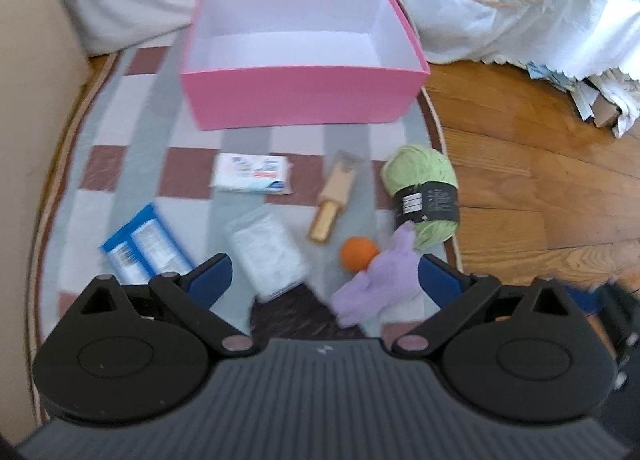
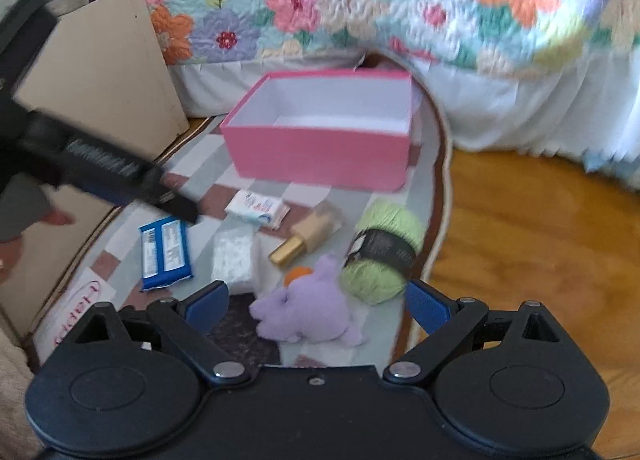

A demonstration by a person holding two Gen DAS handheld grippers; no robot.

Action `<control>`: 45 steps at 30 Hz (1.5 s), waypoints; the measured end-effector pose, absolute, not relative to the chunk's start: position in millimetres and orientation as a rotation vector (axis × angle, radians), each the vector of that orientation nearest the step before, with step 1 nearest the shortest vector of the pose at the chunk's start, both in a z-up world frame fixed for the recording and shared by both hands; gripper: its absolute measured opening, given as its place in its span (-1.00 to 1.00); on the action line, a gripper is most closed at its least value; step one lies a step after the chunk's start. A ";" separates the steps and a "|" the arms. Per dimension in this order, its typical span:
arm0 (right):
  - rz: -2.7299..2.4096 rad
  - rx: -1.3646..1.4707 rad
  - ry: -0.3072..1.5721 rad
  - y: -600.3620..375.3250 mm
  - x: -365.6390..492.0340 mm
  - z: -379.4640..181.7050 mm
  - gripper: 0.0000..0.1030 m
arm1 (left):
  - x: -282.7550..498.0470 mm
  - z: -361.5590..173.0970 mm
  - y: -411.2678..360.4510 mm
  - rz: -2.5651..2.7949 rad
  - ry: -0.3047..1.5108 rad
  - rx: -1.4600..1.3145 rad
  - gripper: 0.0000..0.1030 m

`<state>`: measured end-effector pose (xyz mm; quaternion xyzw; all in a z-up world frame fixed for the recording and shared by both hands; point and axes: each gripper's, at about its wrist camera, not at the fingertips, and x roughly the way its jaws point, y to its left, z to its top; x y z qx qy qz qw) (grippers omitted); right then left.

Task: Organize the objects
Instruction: 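Reach the left gripper to the purple plush toy and close on it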

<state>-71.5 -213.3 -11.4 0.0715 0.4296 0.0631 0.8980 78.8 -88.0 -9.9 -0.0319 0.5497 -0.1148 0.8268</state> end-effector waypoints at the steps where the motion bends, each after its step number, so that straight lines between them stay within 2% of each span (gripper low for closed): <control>1: 0.145 0.183 0.902 -215.7 -70.2 -21.5 0.89 | 83.9 -17.4 -94.9 -0.263 1.176 -0.071 0.93; 9: 0.156 0.390 0.960 -220.3 -65.0 -89.2 0.84 | 116.4 -66.7 -149.8 -0.477 1.217 0.005 0.71; 14: 0.163 0.509 0.999 -213.9 -56.9 -126.5 0.82 | 125.1 -82.6 -156.4 -0.579 1.215 0.077 0.16; 16: 0.147 0.533 0.993 -209.0 -52.8 -137.3 0.81 | 127.3 -86.8 -146.5 -0.590 1.216 0.018 0.06; 20: 0.100 0.559 0.976 -198.1 -43.0 -153.7 0.81 | 127.2 -102.4 -127.2 -0.639 1.256 -0.141 -0.34; 23: 0.040 0.557 0.964 -192.0 -37.6 -158.8 0.80 | 122.3 -108.7 -119.2 -0.673 1.259 -0.203 -0.56; 24: 0.017 0.550 0.950 -190.6 -36.4 -157.9 0.77 | 122.5 -111.6 -117.6 -0.680 1.263 -0.219 -0.59; 25: -0.005 0.525 0.940 -188.3 -34.7 -155.5 0.62 | 122.5 -114.9 -116.6 -0.680 1.266 -0.229 -0.65; 28: -0.045 0.392 0.921 -180.6 -32.3 -142.7 0.37 | 122.3 -116.9 -113.9 -0.660 1.230 -0.228 -0.65; 31: -0.077 0.276 0.908 -181.9 -35.4 -128.0 -0.04 | 124.2 -119.4 -109.0 -0.665 1.239 -0.283 -0.65; 33: -0.068 0.254 0.928 -190.0 -34.9 -122.5 -0.09 | 124.4 -124.9 -107.5 -0.671 1.261 -0.342 -0.65; 38: -0.089 0.233 0.953 -202.9 -36.6 -128.3 -0.08 | 113.9 -139.8 -122.4 -0.621 1.253 -0.260 -0.59; 40: -0.086 0.271 0.966 -201.3 -36.8 -135.5 0.00 | 111.1 -142.9 -121.6 -0.619 1.239 -0.276 -0.56; 42: -0.065 0.309 0.975 -194.3 -39.7 -140.8 0.13 | 109.7 -142.2 -121.8 -0.609 1.223 -0.250 -0.41; 43: -0.052 0.329 0.973 -190.8 -40.1 -145.2 0.25 | 109.5 -142.5 -122.2 -0.598 1.222 -0.232 -0.19; 44: -0.041 0.348 0.973 -187.1 -39.7 -148.2 0.36 | 109.3 -143.7 -122.3 -0.589 1.221 -0.213 -0.06; 45: -0.033 0.365 0.976 -183.2 -37.9 -152.2 0.42 | 109.3 -145.3 -121.3 -0.590 1.220 -0.206 -0.04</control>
